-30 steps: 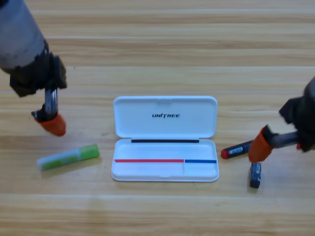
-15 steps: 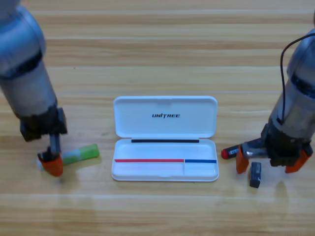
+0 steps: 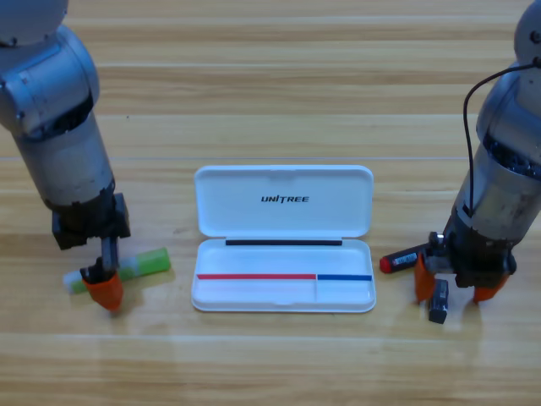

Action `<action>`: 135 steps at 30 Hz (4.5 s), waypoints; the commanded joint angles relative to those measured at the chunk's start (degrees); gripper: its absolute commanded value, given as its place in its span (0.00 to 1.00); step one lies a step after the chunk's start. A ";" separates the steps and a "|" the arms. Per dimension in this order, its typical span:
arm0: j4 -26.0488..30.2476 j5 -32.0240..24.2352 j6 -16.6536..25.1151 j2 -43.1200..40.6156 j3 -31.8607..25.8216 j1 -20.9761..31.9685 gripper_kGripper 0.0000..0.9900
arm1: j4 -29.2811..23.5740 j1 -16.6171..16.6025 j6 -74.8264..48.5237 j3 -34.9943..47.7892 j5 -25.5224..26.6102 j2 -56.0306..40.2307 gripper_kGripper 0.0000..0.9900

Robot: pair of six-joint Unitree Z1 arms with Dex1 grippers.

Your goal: Clean up eraser and pencils

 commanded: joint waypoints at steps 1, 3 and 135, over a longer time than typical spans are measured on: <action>-1.33 -0.52 1.65 2.09 0.07 2.74 1.00 | 0.48 -1.30 0.28 0.68 2.44 4.56 0.48; -1.60 -0.52 2.09 2.09 0.07 3.35 1.00 | 1.10 -1.30 -0.24 0.68 2.61 4.56 0.48; 10.53 -1.75 0.16 14.40 -24.80 -17.57 0.00 | 14.46 -6.40 -103.25 -21.73 1.56 16.34 0.00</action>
